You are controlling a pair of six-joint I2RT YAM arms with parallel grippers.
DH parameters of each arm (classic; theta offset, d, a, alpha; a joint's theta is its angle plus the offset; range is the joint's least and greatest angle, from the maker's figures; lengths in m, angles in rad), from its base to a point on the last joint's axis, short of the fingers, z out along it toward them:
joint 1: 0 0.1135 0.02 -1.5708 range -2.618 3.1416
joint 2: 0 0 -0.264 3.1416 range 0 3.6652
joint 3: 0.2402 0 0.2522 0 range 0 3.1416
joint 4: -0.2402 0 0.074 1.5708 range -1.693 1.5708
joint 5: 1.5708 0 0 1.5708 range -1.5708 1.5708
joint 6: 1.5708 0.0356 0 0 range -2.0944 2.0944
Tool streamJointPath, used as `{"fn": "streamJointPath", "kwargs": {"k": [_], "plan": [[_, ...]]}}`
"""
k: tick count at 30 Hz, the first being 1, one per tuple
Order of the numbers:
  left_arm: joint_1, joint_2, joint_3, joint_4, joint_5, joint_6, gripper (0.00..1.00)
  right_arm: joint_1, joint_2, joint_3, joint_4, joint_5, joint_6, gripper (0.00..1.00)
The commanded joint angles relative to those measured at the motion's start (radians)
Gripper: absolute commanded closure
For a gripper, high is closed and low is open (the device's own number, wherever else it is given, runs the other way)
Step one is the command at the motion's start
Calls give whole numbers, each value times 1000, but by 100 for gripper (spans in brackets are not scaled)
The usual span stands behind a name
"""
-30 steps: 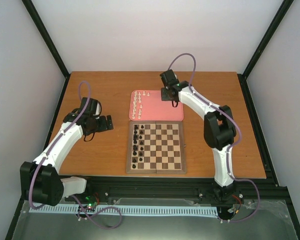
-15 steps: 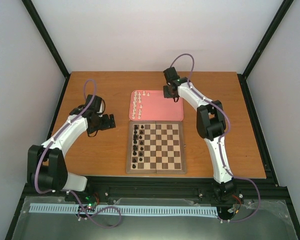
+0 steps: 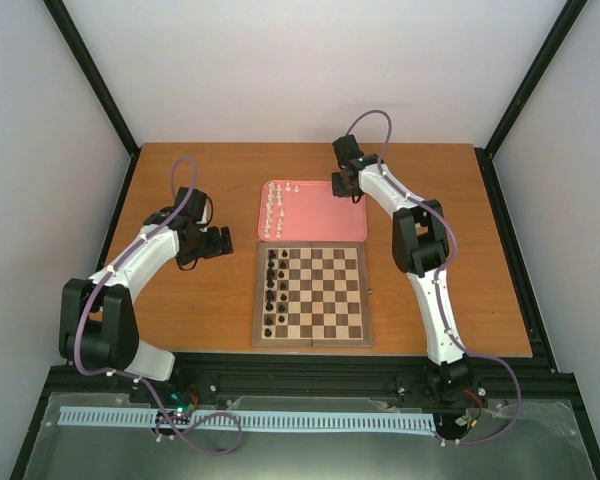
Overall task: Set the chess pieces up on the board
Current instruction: Pick up the chess piece from the storage box.
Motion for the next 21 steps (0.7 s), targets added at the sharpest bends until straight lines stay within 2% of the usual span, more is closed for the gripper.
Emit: {"fn": "streamJointPath", "kwargs": {"k": [1, 21], "plan": [[3, 10, 45, 17, -2, -9, 0, -13, 28, 39, -17, -12, -22, 73], [3, 23, 46, 19, -11, -23, 0, -32, 102, 145, -56, -31, -26, 76]]}}
